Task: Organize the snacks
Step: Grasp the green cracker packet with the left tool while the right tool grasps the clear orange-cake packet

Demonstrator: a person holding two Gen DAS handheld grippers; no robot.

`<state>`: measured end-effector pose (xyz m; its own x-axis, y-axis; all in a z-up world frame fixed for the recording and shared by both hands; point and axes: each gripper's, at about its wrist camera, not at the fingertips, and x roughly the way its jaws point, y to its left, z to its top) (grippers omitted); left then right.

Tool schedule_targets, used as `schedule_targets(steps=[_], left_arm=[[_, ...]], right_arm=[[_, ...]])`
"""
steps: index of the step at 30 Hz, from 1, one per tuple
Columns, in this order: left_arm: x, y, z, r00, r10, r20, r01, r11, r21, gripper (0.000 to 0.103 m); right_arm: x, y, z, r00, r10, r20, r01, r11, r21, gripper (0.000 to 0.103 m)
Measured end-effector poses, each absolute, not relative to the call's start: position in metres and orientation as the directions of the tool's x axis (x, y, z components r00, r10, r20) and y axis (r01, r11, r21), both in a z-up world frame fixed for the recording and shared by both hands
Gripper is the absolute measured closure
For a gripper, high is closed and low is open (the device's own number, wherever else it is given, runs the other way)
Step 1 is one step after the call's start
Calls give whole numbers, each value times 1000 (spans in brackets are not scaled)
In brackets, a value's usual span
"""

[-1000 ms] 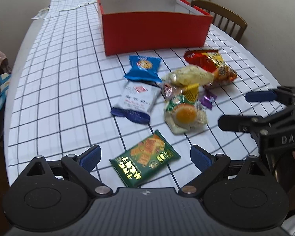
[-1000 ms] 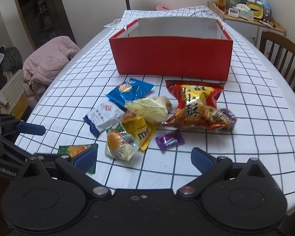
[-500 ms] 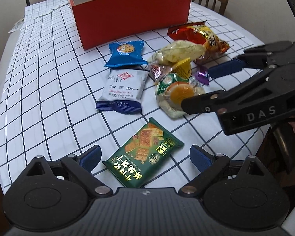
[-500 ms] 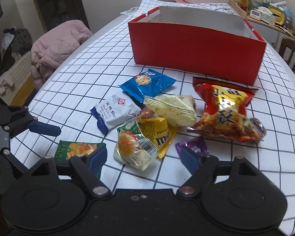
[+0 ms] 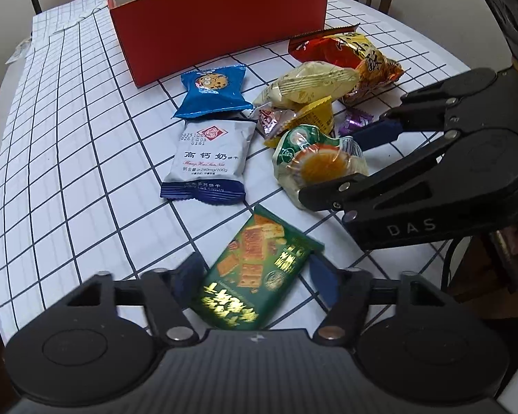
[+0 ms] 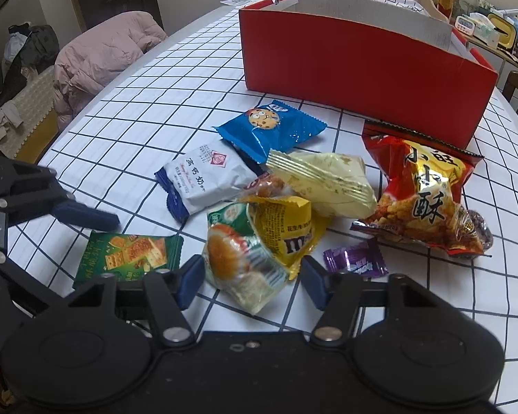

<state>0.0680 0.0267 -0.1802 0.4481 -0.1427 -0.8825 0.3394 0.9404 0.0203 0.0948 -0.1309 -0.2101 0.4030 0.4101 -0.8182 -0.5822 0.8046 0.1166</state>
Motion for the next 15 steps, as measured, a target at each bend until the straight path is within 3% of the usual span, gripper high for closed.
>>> schedule_targets(steps=[11,15], left_arm=[[69,37,-175,428,-159,-890,209,975,-74,58],[65,38,-174,432,-158,-888,169,981,-92,58]], right_arm=[[83,-141,-206,380,425,-822,-558,814,163,63],[78,-147,-206,374,431,-822,-547,817,179,65]])
